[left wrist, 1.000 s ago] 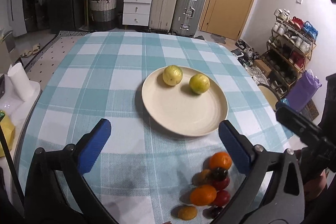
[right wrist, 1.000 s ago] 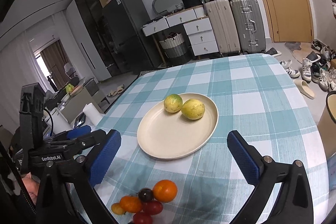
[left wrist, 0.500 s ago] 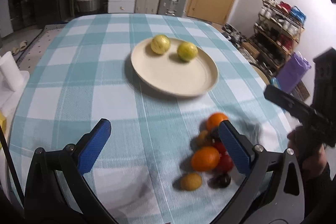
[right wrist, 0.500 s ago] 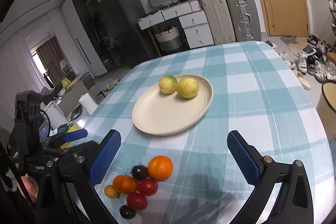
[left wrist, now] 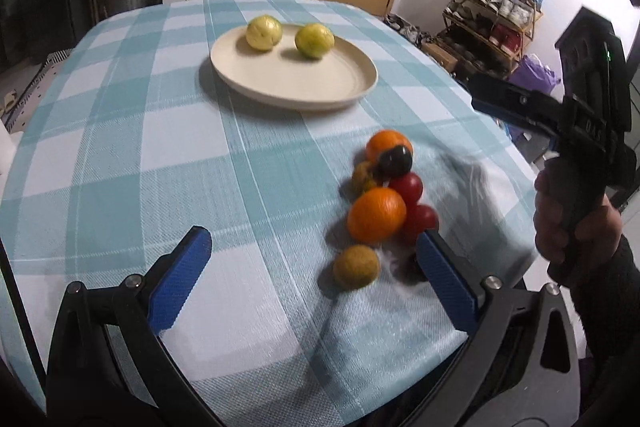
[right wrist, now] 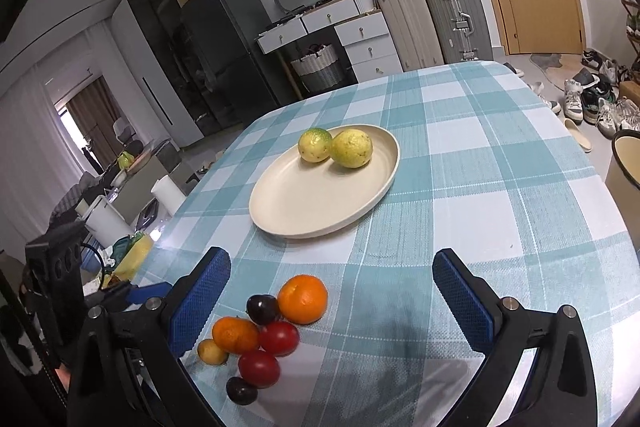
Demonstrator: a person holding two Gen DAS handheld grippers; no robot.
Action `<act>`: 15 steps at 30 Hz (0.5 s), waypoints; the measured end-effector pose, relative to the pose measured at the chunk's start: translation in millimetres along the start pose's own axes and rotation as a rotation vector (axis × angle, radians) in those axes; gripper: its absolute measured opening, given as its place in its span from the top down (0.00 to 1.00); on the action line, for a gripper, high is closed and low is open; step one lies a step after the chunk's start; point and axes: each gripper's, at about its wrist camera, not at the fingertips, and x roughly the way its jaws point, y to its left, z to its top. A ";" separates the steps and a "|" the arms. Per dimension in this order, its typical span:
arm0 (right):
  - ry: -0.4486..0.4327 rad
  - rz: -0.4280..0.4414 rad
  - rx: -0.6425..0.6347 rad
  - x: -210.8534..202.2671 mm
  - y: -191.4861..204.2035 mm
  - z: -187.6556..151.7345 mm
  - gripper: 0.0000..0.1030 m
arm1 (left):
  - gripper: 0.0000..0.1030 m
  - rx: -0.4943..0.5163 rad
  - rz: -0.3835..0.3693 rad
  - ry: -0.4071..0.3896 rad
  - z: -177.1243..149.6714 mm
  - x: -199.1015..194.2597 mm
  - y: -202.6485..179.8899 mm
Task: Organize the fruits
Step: 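Move both grippers back toward the remaining fruit cluster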
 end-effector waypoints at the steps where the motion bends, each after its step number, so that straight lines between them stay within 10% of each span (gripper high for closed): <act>1: 0.005 -0.001 -0.004 0.7 0.4 -1.3 0.00 | 0.01 0.019 0.010 0.008 -2.1 2.4 -2.9; 15: 0.018 -0.004 -0.004 0.0 -1.9 -8.0 0.00 | 0.18 0.082 -0.012 0.049 -11.6 22.3 -14.4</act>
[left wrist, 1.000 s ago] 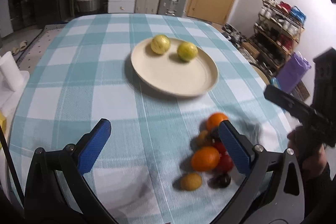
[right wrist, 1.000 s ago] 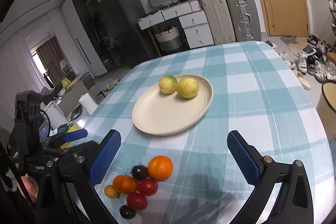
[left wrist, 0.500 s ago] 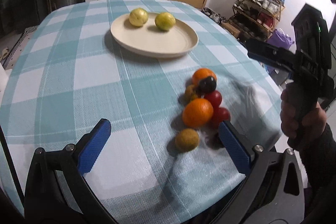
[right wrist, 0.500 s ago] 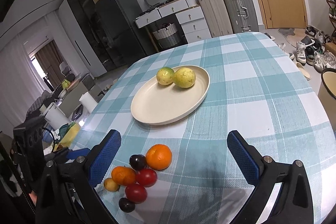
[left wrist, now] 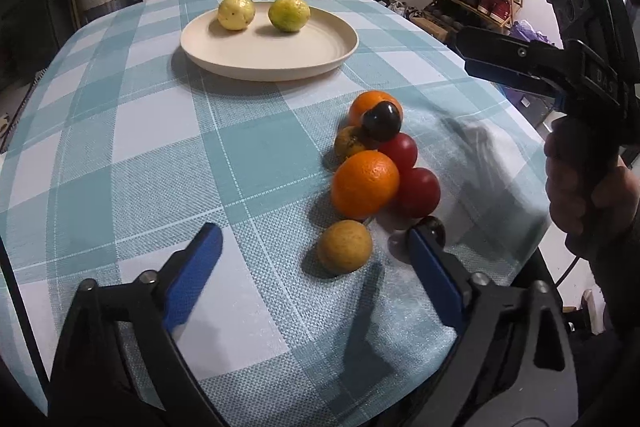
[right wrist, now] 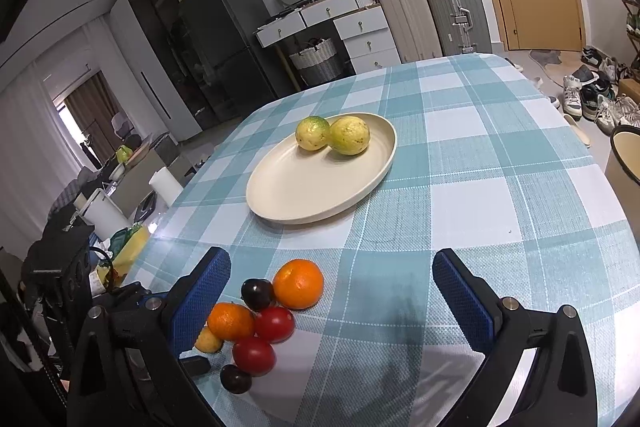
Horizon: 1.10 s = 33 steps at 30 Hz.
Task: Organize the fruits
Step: 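Move both grippers back toward the remaining fruit cluster, then grasp the small brownish round fruit with the left gripper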
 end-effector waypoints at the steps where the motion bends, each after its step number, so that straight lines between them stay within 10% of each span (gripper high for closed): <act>1: 0.000 -0.001 0.000 -0.1 0.1 -0.1 0.00 | 0.24 -0.001 -0.006 0.001 -0.3 0.5 0.5; 13: 0.007 -0.002 -0.010 -2.4 1.1 0.2 0.00 | 0.76 0.065 -0.091 0.004 -2.6 0.8 -9.5; 33: 0.063 0.053 -0.011 -0.5 4.9 -15.2 0.00 | 0.76 0.028 -0.078 -0.028 6.1 -21.3 -1.2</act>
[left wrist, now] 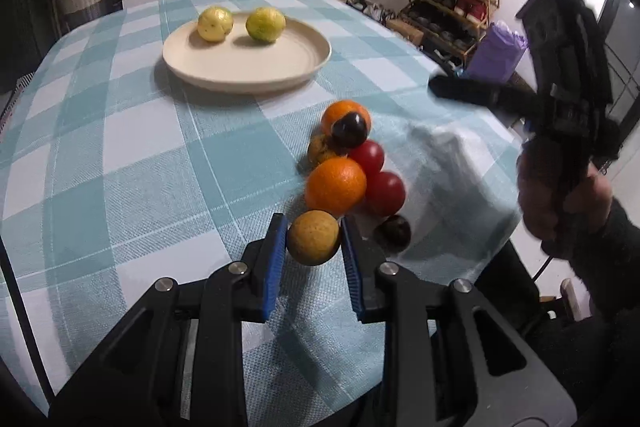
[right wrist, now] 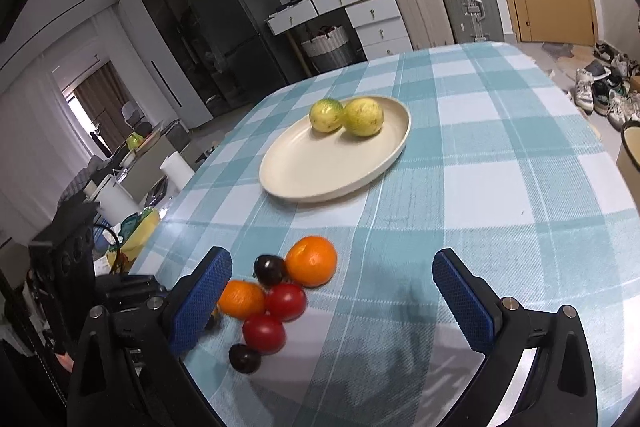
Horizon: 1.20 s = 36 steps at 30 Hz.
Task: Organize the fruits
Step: 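Grasp the small brownish round fruit with the left gripper, then grasp the dark purple cherry tomato with the right gripper while the left holds its fruit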
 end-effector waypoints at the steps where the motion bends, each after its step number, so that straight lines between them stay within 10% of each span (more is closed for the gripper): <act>1: 0.011 0.010 -0.002 1.4 0.8 -3.0 0.00 | 0.76 0.001 0.001 -0.006 1.3 -2.6 -0.1; 21: 0.110 0.098 -0.096 9.2 45.1 -73.4 0.12 | 0.76 -0.096 0.024 -0.125 15.0 -39.4 12.2; 36: 0.100 -0.071 -0.233 19.5 79.5 -86.9 0.63 | 0.76 -0.108 0.021 -0.076 8.5 -28.6 12.0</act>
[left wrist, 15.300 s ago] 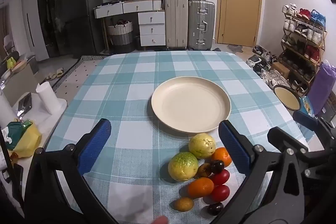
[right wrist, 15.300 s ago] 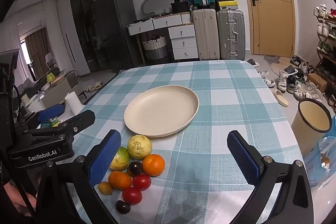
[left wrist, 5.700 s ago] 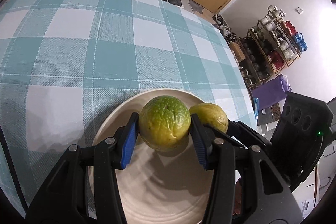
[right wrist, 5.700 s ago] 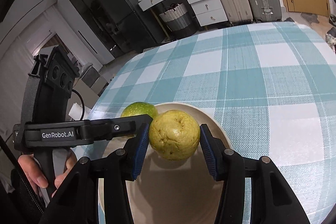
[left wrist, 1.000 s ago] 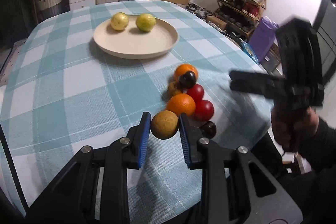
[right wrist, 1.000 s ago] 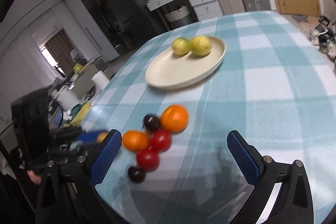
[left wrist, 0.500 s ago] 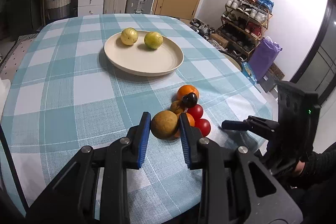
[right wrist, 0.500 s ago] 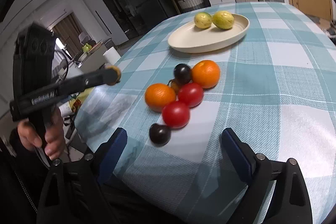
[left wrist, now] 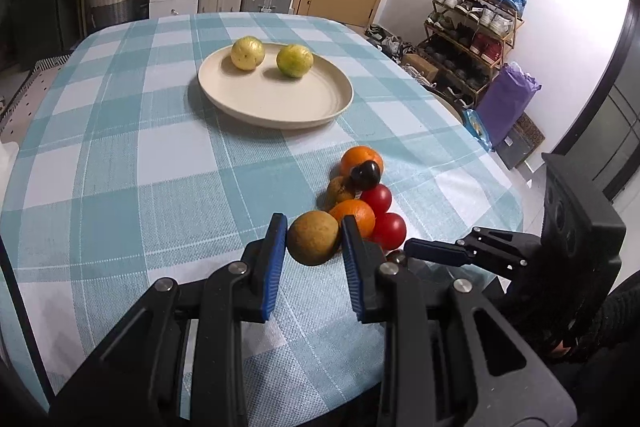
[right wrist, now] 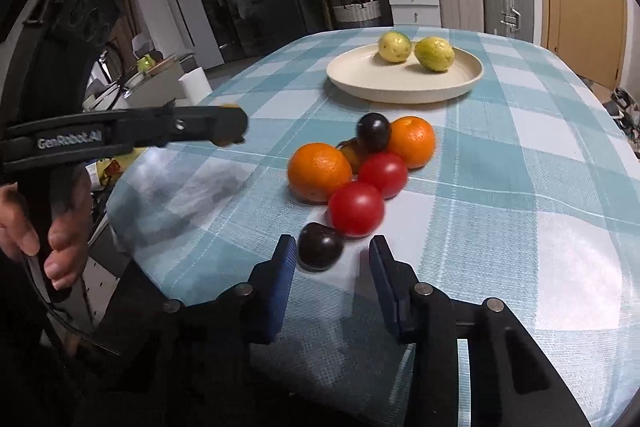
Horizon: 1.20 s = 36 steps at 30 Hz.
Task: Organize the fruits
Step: 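Grasp the dark purple cherry tomato with the right gripper while the left holds its fruit, then carry both fruits to the plate and release the brownish fruit from the left gripper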
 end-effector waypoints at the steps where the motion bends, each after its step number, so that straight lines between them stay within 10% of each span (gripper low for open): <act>1: 0.001 -0.006 -0.010 -0.1 2.1 -0.9 0.64 | 0.76 -0.003 -0.001 0.003 -0.7 0.9 0.3; 19: -0.100 0.190 0.101 -25.0 -20.2 2.9 0.77 | 0.76 -0.058 -0.001 0.028 1.2 7.9 10.2; 36: -0.300 0.239 0.129 -52.1 -49.3 81.1 0.77 | 0.76 -0.113 0.031 -0.024 71.5 20.5 23.1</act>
